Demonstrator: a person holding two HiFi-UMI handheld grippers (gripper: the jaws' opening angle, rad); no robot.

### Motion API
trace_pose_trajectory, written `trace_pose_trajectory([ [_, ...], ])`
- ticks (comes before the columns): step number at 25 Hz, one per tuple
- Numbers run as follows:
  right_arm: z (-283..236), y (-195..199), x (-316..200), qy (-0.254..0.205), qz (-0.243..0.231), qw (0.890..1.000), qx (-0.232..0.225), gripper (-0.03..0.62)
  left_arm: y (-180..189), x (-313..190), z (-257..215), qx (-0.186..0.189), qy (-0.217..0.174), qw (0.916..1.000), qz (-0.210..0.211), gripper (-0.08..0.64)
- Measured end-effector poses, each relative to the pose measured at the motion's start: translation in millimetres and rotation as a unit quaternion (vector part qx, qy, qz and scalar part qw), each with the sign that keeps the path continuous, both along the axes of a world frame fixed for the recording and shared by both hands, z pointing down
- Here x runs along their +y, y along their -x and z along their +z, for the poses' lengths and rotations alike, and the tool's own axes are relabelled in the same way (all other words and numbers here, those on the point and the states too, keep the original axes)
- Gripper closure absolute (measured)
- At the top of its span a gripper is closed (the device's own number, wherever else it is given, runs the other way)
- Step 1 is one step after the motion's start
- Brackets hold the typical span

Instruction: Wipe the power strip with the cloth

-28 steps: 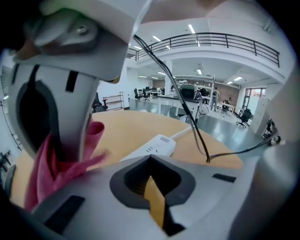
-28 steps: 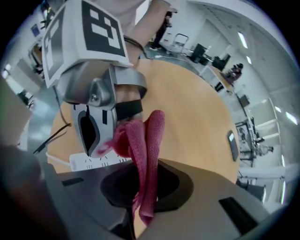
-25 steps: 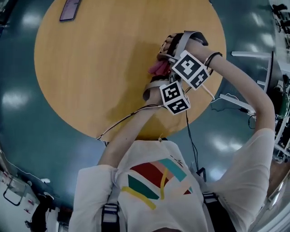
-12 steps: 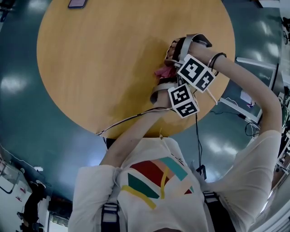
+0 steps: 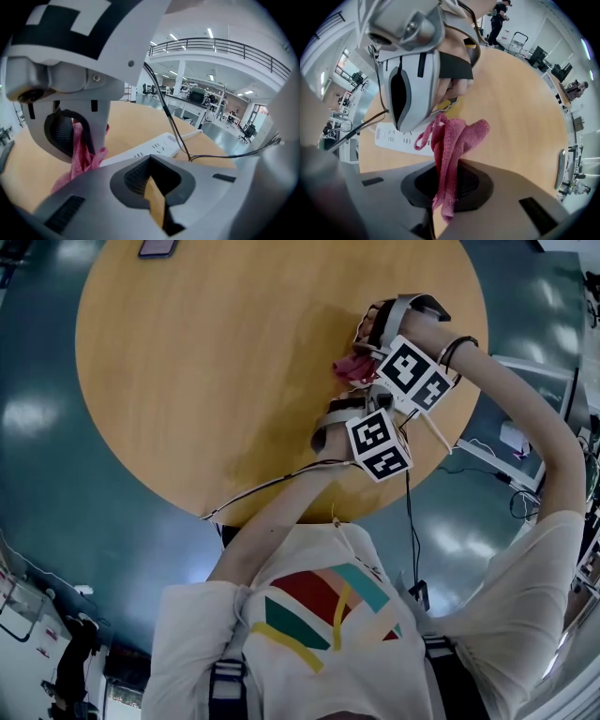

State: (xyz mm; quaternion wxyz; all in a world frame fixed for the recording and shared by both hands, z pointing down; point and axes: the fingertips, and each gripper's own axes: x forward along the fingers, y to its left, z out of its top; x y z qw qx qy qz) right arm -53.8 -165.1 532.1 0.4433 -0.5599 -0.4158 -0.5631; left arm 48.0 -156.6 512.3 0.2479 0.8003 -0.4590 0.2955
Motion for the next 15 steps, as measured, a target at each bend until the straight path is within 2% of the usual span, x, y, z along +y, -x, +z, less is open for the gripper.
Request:
trace_pose_trajectory([
  [4, 19, 7, 36, -0.004, 0.01, 1.0, -0.008, 0.554, 9, 40, 17, 0.007, 0.001, 1.0, -0.001, 0.518],
  [6, 7, 6, 31, -0.007, 0.028, 0.999, -0.015, 0.554, 8, 37, 7, 0.007, 0.001, 1.0, -0.003, 0.518],
  [7, -2, 4, 27, -0.004, 0.049, 0.998, -0.024, 0.554, 5, 33, 1, 0.006, 0.001, 1.0, 0.0, 0.518],
  [9, -22, 13, 27, 0.013, 0.126, 0.99, -0.06, 0.554, 6, 34, -9, 0.007, 0.001, 0.9999, 0.01, 0.518],
  [10, -33, 22, 30, 0.027, 0.178, 0.98, -0.086, 0.554, 14, 38, -13, 0.011, 0.0, 0.9999, 0.011, 0.518],
  [11, -45, 34, 32, 0.041, 0.233, 0.965, -0.115, 0.554, 26, 44, -18, 0.018, -0.004, 0.9998, 0.007, 0.518],
  [12, -58, 44, 35, 0.058, 0.288, 0.945, -0.143, 0.554, 41, 50, -27, 0.03, -0.011, 0.9995, -0.005, 0.518],
  [13, -73, 52, 37, 0.075, 0.341, 0.921, -0.171, 0.554, 57, 56, -37, 0.046, -0.02, 0.9985, -0.022, 0.518],
  [14, -89, 55, 39, 0.095, 0.393, 0.892, -0.202, 0.553, 70, 61, -49, 0.064, -0.032, 0.9965, -0.043, 0.518],
  [15, -108, 52, 40, 0.118, 0.447, 0.854, -0.238, 0.554, 80, 65, -62, 0.083, -0.044, 0.9935, -0.064, 0.518],
])
